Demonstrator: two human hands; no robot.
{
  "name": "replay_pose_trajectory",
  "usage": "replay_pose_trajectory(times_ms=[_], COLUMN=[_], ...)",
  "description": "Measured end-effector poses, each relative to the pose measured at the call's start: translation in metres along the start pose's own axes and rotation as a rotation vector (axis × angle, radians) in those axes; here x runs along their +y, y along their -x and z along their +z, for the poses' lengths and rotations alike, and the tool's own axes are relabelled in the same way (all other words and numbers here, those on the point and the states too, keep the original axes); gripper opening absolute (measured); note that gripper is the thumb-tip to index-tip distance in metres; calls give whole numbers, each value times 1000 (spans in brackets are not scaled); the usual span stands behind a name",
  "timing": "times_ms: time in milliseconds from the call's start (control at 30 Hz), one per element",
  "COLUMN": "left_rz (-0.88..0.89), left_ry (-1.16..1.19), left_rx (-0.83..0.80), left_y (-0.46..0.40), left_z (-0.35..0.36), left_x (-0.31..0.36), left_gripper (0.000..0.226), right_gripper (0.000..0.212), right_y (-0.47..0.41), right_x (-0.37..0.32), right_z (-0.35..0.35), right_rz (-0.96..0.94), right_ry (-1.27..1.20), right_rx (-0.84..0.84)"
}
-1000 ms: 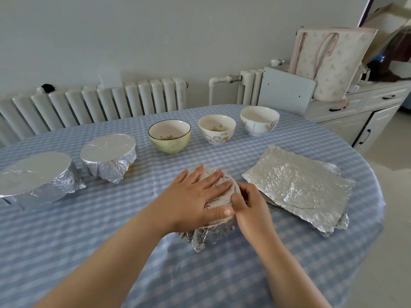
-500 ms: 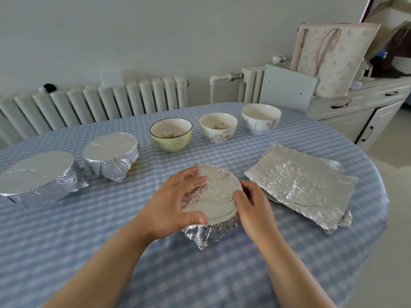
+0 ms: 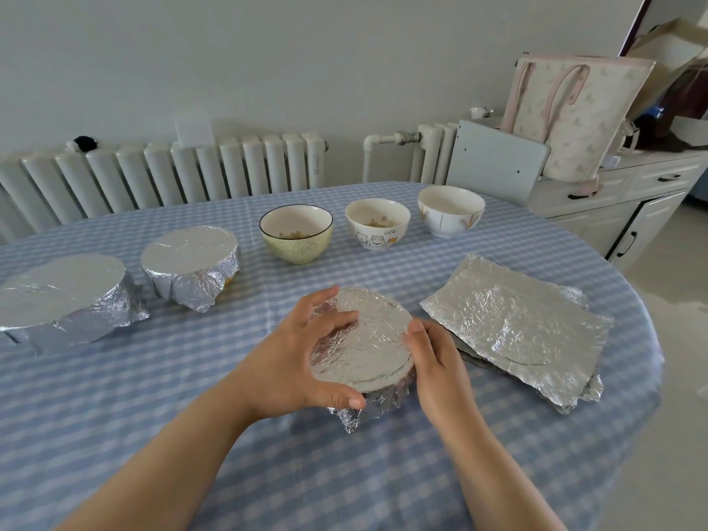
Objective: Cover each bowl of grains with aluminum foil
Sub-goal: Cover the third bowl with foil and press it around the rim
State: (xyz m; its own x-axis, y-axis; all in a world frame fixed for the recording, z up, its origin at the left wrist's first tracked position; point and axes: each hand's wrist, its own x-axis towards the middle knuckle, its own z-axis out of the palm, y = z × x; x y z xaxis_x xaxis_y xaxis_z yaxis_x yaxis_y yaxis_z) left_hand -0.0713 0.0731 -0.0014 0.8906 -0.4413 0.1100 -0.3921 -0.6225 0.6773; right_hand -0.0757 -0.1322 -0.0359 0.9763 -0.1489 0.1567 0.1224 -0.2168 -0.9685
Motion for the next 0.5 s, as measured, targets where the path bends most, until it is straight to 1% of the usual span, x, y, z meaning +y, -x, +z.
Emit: replay_pose_trajectory(times_ms=[67,100,167,267,300,367,500], left_rz=[-6,-10,-11,14,23,30,33], left_ry=[-10,-16,-35,-73,-85,-92,-87], left_rx=[-6,-10,-19,-9,0,18,68], left_y=[1,1,1,1,2,2,3], left_z=[-1,-1,0,1,1,3,6], left_x=[1,0,0,-3,-4,-6,-9], left_gripper=[110,110,109,110,109,108,108], right_gripper=[56,60,55,39,37,38,25], right_y=[1,2,4,5,4,3,0], right_x=[1,1,-1,4,8,11,12], right_z=[0,-1,-5,-7,-5,-1,4], right_rz=[-8,-8,7,16,14,27,74], right_ry=[15,-19,-65,-78,-82,-91,-130], right_rx=[-12,-22,-42,-41,-31,7,110])
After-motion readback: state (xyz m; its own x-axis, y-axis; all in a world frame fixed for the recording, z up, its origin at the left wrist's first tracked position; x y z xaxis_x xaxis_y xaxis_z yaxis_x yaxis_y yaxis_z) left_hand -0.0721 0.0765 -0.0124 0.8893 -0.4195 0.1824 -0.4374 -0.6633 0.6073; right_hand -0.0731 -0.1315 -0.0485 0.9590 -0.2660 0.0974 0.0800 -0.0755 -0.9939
